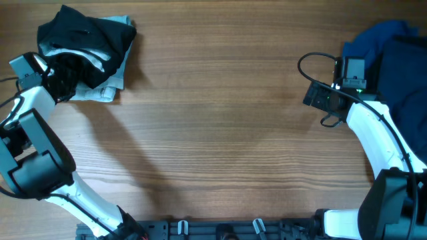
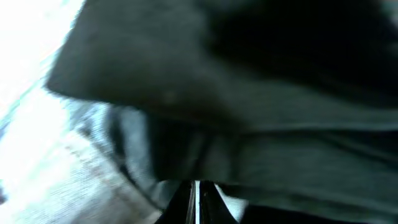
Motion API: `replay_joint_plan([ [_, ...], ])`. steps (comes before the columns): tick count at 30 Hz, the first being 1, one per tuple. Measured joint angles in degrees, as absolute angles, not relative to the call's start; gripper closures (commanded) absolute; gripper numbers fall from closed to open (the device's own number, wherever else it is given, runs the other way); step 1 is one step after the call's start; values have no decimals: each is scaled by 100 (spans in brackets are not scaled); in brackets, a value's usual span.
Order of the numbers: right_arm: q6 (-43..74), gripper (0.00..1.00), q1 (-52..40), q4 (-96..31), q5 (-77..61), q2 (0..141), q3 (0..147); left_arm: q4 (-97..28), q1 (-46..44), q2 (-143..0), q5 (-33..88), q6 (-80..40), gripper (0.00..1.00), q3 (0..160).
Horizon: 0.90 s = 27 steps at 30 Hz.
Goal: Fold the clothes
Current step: 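Lower the trousers onto the denim stack and release the left gripper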
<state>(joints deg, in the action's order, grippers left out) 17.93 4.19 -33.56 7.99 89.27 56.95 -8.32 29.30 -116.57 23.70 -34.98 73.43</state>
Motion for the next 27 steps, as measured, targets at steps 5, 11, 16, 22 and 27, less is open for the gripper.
replay_joint_plan([
  [5,1793,0,419,-3356,799,8927,5695,-589,3275,-11657,2810,-3800,96,7343],
  [11,1793,0,419,-3356,799,8927,5695,-539,3658,-11657,2936,-4001,96,7343],
  [16,1793,0,419,-3354,799,8927,5695,-276,3627,-11657,3459,-4075,96,7343],
  [22,1793,0,419,-3356,799,8927,5695,-322,3621,-11657,3948,-4394,96,7343],
  [27,1793,0,419,-3356,799,8927,5695,-871,3621,-11662,4167,-4602,96,7343],
])
